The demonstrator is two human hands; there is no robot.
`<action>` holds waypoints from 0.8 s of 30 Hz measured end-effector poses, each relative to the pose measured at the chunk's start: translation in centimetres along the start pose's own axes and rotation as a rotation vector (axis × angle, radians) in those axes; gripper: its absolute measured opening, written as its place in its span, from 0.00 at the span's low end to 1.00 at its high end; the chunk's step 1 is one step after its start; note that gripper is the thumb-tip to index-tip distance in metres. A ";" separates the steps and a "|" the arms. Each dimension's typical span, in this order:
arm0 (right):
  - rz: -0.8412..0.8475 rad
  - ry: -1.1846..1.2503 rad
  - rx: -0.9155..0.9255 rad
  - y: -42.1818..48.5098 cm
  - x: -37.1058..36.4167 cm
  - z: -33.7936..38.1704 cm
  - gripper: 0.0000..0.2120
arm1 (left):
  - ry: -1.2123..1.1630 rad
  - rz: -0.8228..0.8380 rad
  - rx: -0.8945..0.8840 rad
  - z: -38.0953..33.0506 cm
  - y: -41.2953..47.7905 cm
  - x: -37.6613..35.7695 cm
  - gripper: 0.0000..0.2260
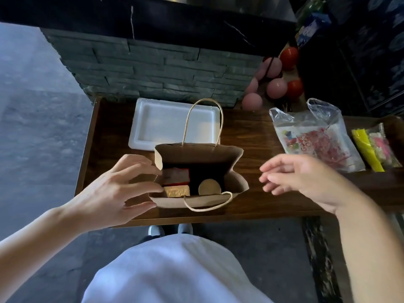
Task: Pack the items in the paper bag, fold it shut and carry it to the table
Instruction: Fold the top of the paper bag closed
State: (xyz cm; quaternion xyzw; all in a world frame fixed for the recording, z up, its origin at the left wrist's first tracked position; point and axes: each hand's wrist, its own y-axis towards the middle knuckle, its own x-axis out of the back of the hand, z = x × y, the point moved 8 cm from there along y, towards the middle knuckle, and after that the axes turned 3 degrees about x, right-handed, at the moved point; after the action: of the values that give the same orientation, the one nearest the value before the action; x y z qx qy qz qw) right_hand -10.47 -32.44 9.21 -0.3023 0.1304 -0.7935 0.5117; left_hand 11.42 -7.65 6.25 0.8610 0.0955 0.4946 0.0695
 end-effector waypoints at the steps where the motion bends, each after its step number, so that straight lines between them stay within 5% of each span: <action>1: -0.061 -0.006 -0.043 -0.4 0.6 -1.8 0.09 | -0.015 -0.016 0.051 0.3 -0.2 0.1 0.22; 6: -0.094 0.019 -0.209 0.1 -2.1 -10.4 0.21 | -0.261 -0.034 0.571 4.1 -2.7 -1.2 0.44; 13: 0.003 0.164 -0.288 5.8 -8.7 -16.5 0.38 | -0.649 0.294 1.168 8.1 -7.2 -12.6 0.42; 17: -0.007 0.170 -0.236 8.9 -11.5 -17.4 0.40 | -0.506 0.272 1.231 8.5 -6.0 -16.4 0.16; 20: -0.012 0.091 -0.272 10.3 -13.0 -18.3 0.28 | -0.526 0.168 1.298 8.0 -5.5 -17.1 0.11; 24: -0.021 0.092 -0.311 11.2 -13.9 -19.9 0.18 | -0.521 0.043 1.251 6.9 -4.8 -16.6 0.18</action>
State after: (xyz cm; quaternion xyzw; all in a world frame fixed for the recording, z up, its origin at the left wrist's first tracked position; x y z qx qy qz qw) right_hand -10.39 -26.99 -16.97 -0.3426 0.2716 -0.7821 0.4441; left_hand 8.79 -7.04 -12.19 0.8319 0.3269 0.1238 -0.4310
